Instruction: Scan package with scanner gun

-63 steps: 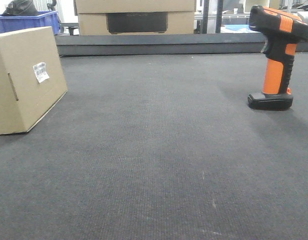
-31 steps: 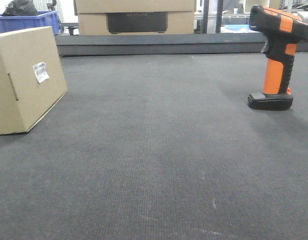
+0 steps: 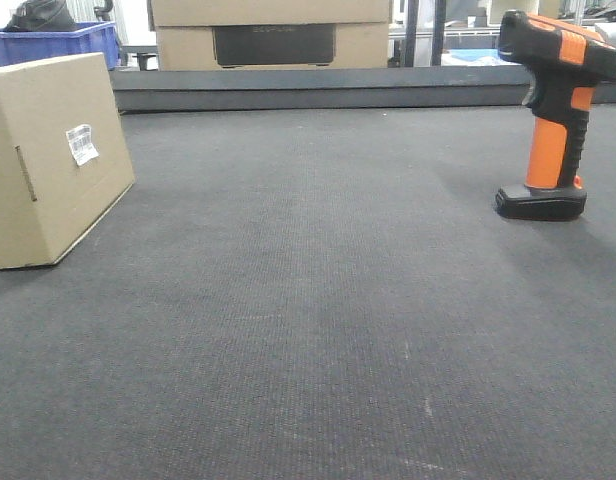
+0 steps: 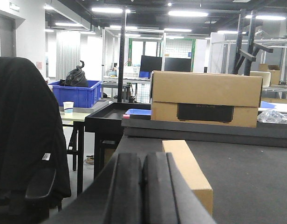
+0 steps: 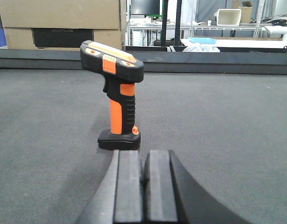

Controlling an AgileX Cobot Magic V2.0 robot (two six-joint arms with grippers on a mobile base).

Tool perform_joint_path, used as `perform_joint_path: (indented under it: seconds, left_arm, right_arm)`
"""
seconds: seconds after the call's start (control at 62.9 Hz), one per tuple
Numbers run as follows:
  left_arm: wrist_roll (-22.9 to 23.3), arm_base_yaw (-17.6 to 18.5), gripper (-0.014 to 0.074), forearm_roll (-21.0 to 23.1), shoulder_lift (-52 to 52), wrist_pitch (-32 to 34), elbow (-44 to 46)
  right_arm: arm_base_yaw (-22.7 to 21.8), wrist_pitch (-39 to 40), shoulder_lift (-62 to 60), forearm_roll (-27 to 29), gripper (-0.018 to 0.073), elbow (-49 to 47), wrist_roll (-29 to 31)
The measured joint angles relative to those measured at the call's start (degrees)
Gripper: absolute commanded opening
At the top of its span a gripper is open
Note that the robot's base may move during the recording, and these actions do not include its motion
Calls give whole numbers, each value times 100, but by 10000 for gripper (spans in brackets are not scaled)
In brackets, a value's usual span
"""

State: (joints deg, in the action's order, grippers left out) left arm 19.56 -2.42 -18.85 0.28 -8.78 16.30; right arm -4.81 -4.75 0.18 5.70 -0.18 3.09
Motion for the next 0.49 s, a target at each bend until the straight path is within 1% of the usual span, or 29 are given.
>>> perform_joint_path:
  seconds: [0.191,0.254,0.302,0.381,0.413,0.493]
  left_arm:
    - [0,0,-111,0,0,13,-58]
    - [-35,0,-111,0,0,129,-197]
    - [-220,0,-111,170,0,308,-382]
    - [-958,0,-111,778,0,742,-825]
    - [-1177,0,-111,986,0,878,-999]
    - [-1427,0,-111,1247,0,1003,-1310]
  right_arm:
    - [0,0,0,0,-167,0,0]
    - [0,0,0,0,-167,0,0]
    - [0,0,0,0,-167,0,0]
    - [0,0,0,0,-167,0,0]
    - [0,0,0,0,-167,0,0]
    - [0,0,0,0,-167,0,0]
